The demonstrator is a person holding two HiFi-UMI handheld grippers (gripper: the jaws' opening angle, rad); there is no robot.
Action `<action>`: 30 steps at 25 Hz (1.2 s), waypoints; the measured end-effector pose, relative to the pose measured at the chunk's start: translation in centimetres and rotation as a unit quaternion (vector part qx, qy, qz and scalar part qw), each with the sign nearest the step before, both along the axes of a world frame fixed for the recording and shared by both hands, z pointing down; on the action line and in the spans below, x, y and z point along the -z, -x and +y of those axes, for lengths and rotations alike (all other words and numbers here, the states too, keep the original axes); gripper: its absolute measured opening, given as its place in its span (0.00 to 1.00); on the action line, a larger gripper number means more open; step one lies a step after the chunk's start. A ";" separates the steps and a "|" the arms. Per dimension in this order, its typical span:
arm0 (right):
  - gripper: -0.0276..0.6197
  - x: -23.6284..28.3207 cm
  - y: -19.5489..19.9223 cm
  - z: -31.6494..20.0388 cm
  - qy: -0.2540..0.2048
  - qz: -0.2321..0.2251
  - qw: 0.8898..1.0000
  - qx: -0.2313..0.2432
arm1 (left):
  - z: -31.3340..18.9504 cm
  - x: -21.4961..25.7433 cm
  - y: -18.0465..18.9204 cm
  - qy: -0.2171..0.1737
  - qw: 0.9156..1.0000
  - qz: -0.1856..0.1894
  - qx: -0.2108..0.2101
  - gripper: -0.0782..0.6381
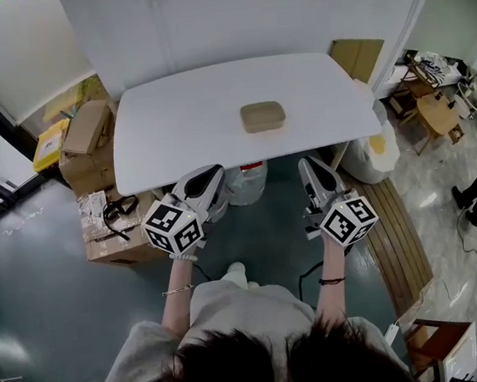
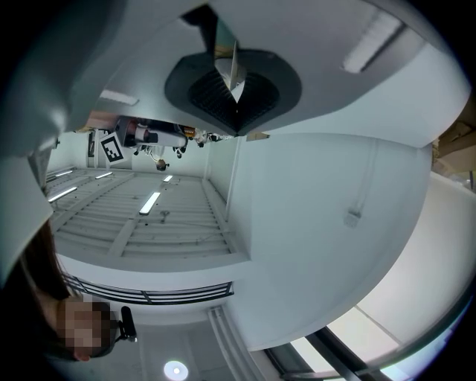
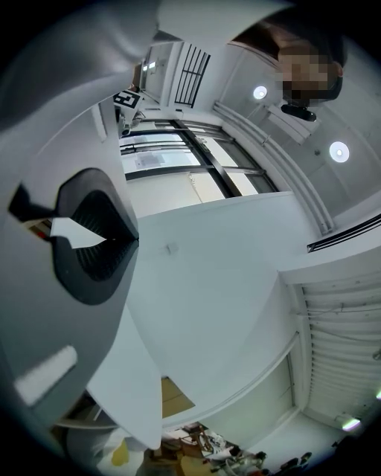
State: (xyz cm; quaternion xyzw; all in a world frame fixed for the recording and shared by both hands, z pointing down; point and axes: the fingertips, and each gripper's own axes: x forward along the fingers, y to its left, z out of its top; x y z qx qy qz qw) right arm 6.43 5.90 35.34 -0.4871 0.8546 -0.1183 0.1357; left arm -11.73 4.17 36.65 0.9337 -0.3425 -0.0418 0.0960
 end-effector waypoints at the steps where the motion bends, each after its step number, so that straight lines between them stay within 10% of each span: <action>1: 0.06 -0.1 -0.1 -0.2 0.001 0.001 1.000 0.001 | -0.3 -0.1 -0.1 0.001 1.000 0.000 0.001 0.10; 30: 0.06 -2.7 -1.2 -9.0 0.037 0.011 0.999 -0.016 | -10.9 -1.9 -3.4 0.016 0.998 -0.004 -0.064 0.10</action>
